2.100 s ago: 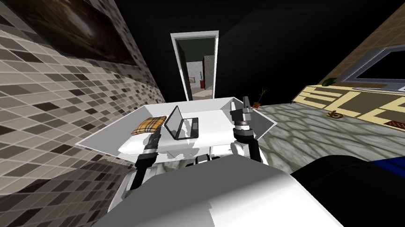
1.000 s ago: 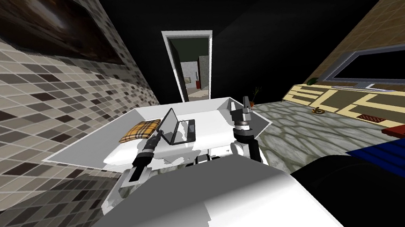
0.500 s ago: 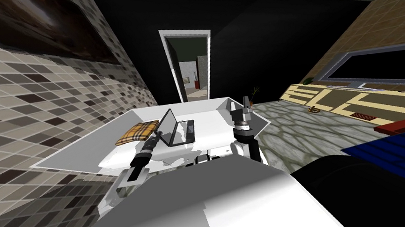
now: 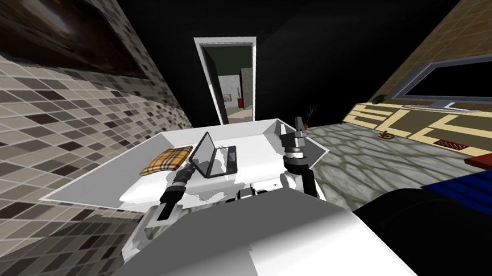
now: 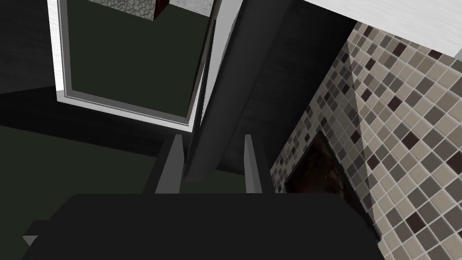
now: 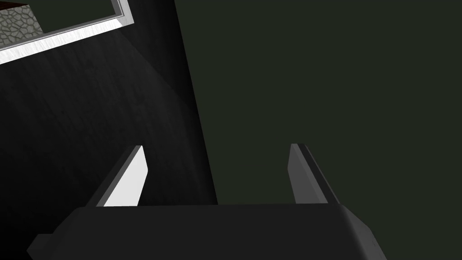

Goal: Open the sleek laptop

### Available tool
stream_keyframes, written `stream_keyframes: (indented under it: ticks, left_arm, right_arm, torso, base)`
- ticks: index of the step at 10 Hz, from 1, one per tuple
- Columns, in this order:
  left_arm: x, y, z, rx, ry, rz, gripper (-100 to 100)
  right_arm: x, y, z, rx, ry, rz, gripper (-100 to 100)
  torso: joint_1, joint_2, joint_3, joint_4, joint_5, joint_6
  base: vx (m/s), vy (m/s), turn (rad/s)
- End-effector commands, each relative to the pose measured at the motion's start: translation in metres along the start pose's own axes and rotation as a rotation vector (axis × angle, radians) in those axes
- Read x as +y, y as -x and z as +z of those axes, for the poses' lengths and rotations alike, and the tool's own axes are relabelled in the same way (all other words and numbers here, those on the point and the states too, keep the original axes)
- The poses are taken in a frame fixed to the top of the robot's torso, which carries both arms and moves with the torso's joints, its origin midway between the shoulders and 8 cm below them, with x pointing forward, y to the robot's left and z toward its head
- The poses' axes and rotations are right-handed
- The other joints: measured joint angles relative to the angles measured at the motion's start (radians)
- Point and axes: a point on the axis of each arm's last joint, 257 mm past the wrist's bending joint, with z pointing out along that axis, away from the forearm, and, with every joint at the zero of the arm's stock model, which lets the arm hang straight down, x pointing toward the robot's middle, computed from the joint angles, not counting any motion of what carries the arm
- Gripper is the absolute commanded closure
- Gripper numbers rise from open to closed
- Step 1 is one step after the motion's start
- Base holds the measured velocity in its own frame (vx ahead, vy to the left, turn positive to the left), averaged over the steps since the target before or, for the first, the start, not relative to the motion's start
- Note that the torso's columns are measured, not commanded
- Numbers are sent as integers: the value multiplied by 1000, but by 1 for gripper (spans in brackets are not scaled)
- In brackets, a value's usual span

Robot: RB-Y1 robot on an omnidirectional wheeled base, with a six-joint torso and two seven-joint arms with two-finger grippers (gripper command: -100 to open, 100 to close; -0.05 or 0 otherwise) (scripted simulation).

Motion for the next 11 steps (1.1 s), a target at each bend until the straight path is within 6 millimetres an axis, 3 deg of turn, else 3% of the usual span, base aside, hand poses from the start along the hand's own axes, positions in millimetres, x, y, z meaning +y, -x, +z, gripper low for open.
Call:
stream_keyframes:
  ticks: [1, 6, 11]
  left_arm:
    - [-8, -8, 0, 3, -17, 103, 100]
    - [-15, -15, 1, 5, -30, 234, 100]
    - [-37, -45, 6, 7, -45, 352, 100]
  right_arm:
    - [0, 0, 0, 0, 0, 0, 0]
    - [0, 0, 0, 0, 0, 0, 0]
    - [0, 0, 0, 0, 0, 0, 0]
  torso:
    - [0, -2, -1, -1, 1, 0]
    - [1, -3, -2, -1, 1, 1]
    - [6, -4, -2, -3, 3, -4]
  base:
    - [22, -100, 43]
    - [-2, -85, 31]
    - [-5, -6, 26]
